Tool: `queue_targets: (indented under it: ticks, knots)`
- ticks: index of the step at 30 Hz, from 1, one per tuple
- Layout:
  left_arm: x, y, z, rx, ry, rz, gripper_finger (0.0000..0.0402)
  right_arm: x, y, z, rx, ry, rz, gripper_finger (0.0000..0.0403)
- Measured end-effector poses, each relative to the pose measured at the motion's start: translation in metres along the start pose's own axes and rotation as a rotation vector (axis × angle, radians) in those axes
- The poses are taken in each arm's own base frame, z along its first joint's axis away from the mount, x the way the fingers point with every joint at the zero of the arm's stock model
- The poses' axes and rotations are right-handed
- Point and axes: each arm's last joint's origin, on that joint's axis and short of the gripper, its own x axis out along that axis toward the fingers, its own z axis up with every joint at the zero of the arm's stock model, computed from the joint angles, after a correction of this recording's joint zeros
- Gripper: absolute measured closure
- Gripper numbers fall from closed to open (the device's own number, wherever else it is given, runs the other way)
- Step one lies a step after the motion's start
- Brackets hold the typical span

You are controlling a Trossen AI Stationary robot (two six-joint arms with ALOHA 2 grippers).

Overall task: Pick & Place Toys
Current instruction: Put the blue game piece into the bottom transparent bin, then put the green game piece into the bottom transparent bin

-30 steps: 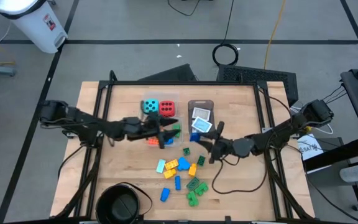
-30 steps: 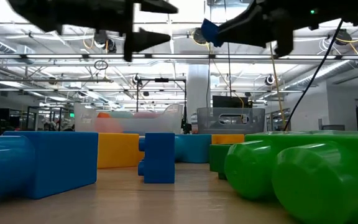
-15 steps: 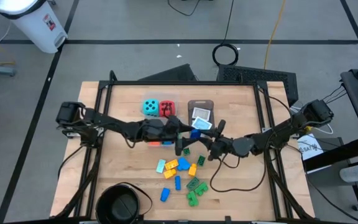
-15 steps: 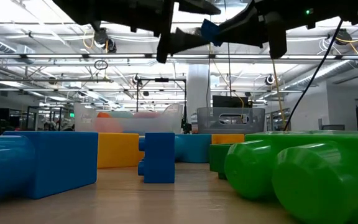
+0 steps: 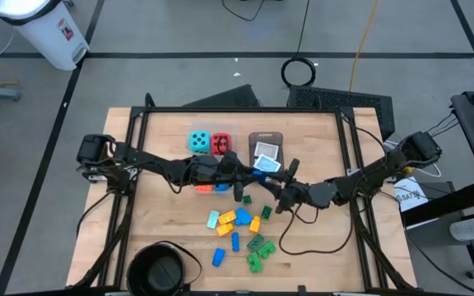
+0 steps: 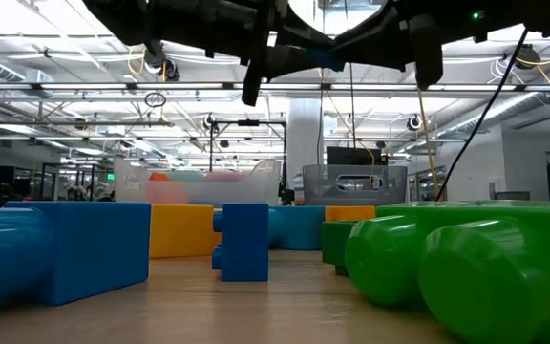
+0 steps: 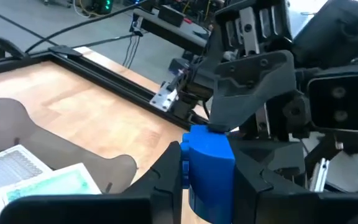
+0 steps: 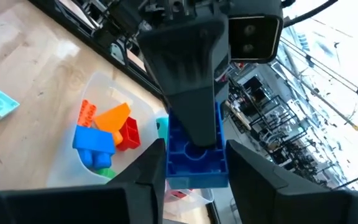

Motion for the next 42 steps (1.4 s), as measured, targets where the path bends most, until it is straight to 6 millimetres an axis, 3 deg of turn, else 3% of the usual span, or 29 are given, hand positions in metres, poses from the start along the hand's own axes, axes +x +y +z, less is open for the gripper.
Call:
queue_targets:
  ticks: [5,10,14,20,25,29,42]
  knots:
    - [-0.011,-0.004,0.011,0.047,0.032,0.0,0.0324,-0.002,0.001,0.002,0.1,-0.007,0.001,0.0282]
    - [-0.043,-0.015,0.032,0.079,0.01,-0.006,0.0324,-0.014,-0.002,0.01,0.195,-0.021,-0.008,0.0282]
    - [-0.073,-0.008,0.012,0.089,0.028,0.065,0.0324,-0.026,-0.011,0.017,0.293,-0.047,0.011,0.0282]
    - [-0.101,0.027,-0.036,0.049,0.107,0.213,0.0324,-0.032,-0.021,0.016,0.424,-0.046,0.045,0.028]
    - [-0.107,0.05,-0.049,0.022,0.139,0.286,0.0324,-0.025,-0.02,0.014,0.452,-0.095,0.161,0.0278]
    - [-0.107,0.052,-0.048,0.009,0.133,0.286,0.0324,-0.019,-0.02,0.01,0.475,-0.085,0.183,0.0273]
    - [-0.108,0.053,-0.048,-0.037,0.099,0.347,0.022,-0.015,-0.015,0.002,0.462,-0.019,0.199,0.0264]
